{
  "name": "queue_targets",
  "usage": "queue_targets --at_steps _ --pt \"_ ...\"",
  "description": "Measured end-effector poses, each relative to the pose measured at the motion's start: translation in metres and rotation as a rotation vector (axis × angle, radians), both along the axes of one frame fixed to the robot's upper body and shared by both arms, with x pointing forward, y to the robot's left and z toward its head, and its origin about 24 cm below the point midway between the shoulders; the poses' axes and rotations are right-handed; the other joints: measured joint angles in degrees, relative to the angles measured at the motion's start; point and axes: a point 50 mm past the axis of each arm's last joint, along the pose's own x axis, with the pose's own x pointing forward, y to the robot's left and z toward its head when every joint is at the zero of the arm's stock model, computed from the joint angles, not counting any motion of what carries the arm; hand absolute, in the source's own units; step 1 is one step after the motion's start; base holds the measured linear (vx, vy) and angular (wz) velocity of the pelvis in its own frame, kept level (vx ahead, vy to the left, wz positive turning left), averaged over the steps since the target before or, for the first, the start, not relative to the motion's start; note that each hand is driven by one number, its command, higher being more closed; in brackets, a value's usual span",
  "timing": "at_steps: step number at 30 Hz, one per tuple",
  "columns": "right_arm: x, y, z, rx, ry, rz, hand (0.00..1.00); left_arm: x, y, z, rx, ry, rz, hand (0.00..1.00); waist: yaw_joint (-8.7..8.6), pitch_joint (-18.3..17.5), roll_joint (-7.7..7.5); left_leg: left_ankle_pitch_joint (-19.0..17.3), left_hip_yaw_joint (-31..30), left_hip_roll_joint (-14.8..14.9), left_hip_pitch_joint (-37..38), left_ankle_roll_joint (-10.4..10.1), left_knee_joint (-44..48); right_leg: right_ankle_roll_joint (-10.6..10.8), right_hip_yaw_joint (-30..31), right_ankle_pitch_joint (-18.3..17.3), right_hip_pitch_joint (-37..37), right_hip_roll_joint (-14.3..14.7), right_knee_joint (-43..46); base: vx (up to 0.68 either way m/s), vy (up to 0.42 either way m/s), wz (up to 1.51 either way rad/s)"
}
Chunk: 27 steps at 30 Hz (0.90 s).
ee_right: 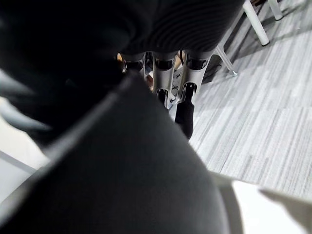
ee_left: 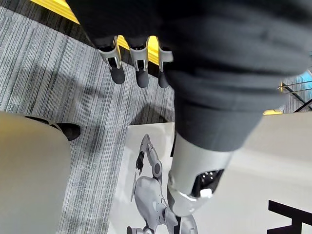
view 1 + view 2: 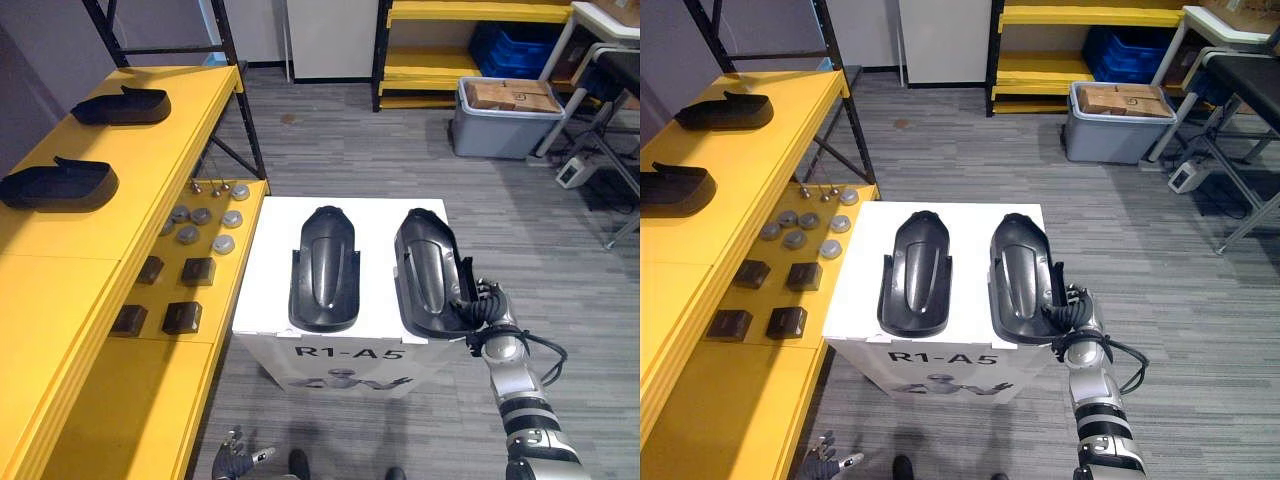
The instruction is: Walk over and take plastic housings, then place them on the shelf
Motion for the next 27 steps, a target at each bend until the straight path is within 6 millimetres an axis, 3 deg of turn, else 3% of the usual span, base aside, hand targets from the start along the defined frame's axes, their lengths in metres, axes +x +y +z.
queue_targets --at_steps 5,13,18,23,27 --pt "-0.006 0.001 -0.006 0.016 0.029 0.023 1.0 0.001 0.0 0.0 0.0 -0.001 0.0 0.0 0.05 0.1 -0.16 -0.2 -0.1 0.2 1.2 -0.3 -0.1 0.0 -0.1 0.0 1.3 0.1 -0.1 0.0 0.0 0.0" --pt "-0.024 -0.006 0.005 -0.009 -0.041 0.008 1.0 0.002 0.001 0.002 0.002 -0.011 0.002 0.0 -0.06 0.2 -0.21 -0.2 -0.5 0.2 1.2 -0.3 0.1 0.1 -0.1 0.0 1.3 0.2 0.0 0.0 0.0 0.0" --pt "-0.035 -0.011 0.025 -0.02 -0.152 -0.016 1.0 0.001 0.008 0.003 0.012 -0.013 0.039 0.0 -0.27 0.1 -0.2 -0.2 -0.7 0.2 1.3 -0.3 0.1 0.1 -0.2 0.1 1.5 0.2 0.0 0.0 0.002 0.01" --pt "-0.038 0.001 0.053 -0.01 -0.326 0.013 1.0 -0.001 0.017 0.005 0.031 -0.02 0.08 0.0 -1.29 0.1 -0.21 -0.2 -1.4 0.2 1.6 -0.2 0.1 0.2 -0.9 0.1 2.1 0.2 0.2 -0.02 0.011 0.07" --pt "-0.041 0.016 0.079 -0.002 -0.466 0.061 1.0 0.015 0.025 0.025 0.063 -0.143 0.149 0.0 -1.21 0.0 -0.23 -0.2 -1.4 0.2 1.6 -0.2 0.1 0.1 -0.9 0.1 2.1 0.2 0.2 -0.01 0.004 0.0"
